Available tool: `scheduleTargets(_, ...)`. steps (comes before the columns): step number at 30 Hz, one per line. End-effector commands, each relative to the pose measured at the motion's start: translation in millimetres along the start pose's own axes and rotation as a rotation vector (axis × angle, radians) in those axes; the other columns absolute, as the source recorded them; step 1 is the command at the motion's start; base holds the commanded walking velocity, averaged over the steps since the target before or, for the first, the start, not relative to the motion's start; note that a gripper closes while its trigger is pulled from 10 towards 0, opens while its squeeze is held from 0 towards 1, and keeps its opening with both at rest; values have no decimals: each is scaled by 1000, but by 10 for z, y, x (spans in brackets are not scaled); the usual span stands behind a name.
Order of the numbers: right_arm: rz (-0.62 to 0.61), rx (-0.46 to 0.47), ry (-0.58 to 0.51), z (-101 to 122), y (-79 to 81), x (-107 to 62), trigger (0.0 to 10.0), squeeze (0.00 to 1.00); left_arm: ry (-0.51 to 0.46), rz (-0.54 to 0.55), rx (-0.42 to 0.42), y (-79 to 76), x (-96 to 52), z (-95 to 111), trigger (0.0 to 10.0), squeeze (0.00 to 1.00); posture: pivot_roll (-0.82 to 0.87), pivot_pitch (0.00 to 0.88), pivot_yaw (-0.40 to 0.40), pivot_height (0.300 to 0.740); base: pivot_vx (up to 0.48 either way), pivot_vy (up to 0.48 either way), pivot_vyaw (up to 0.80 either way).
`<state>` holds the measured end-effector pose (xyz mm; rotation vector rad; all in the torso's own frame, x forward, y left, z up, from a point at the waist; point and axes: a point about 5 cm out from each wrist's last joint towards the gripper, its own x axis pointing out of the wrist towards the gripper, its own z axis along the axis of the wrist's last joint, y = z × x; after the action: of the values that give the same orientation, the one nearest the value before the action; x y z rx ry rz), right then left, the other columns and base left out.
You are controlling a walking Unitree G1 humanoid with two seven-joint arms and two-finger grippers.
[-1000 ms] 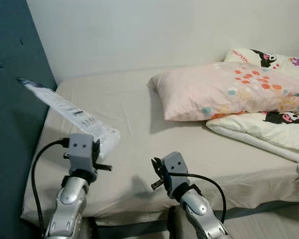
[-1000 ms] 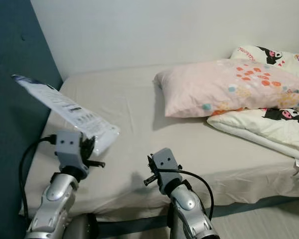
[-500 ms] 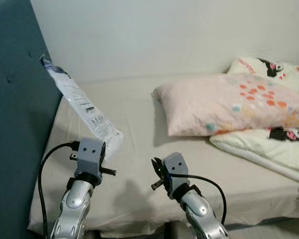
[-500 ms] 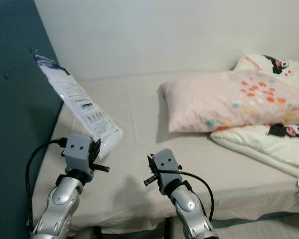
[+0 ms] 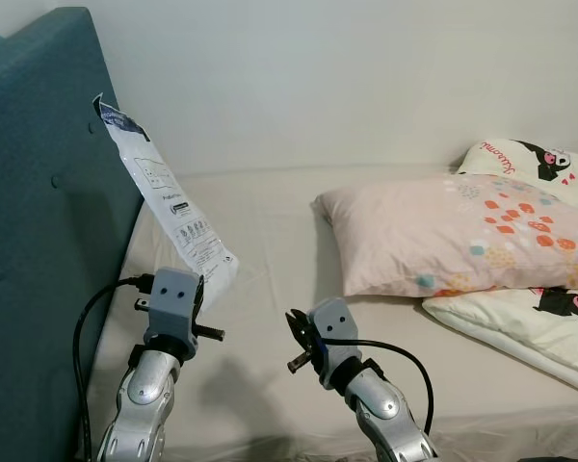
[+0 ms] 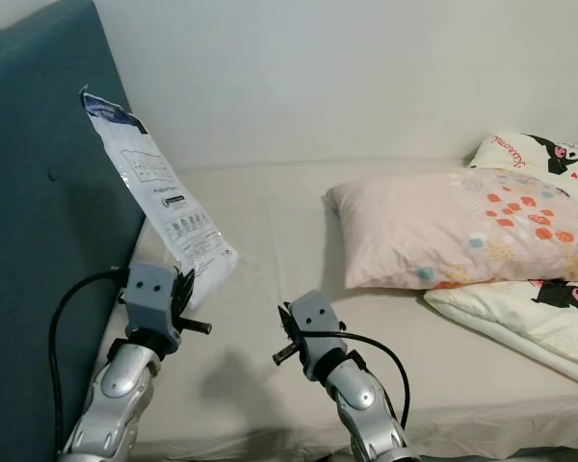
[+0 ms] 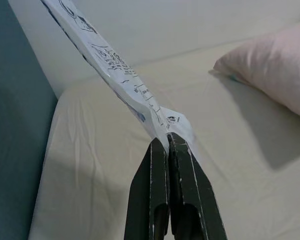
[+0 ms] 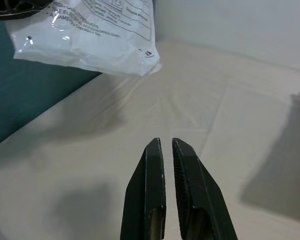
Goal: Clean up the room
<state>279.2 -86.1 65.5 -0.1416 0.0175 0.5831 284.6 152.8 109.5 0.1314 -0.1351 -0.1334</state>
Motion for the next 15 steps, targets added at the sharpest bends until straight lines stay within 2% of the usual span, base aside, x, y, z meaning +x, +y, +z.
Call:
scheduleTargets(1,3,22,16,-36,12,-17,10000,0,12,-10,24,9,-29,-40,10000,0,-35,78,-35,670,0,0,0)
scheduleTargets(12,-19,29,23,-69,5,-41,10000,0,31,-63,48,-23,-46,-66,10000,0,-33,64,-23,710,0,0,0)
scheduleTargets(15,-22,37,24,-80,12,-50,10000,0,65,-67,40,-19,-57,-97,10000,0,-31,59,-19,720,0,0,0)
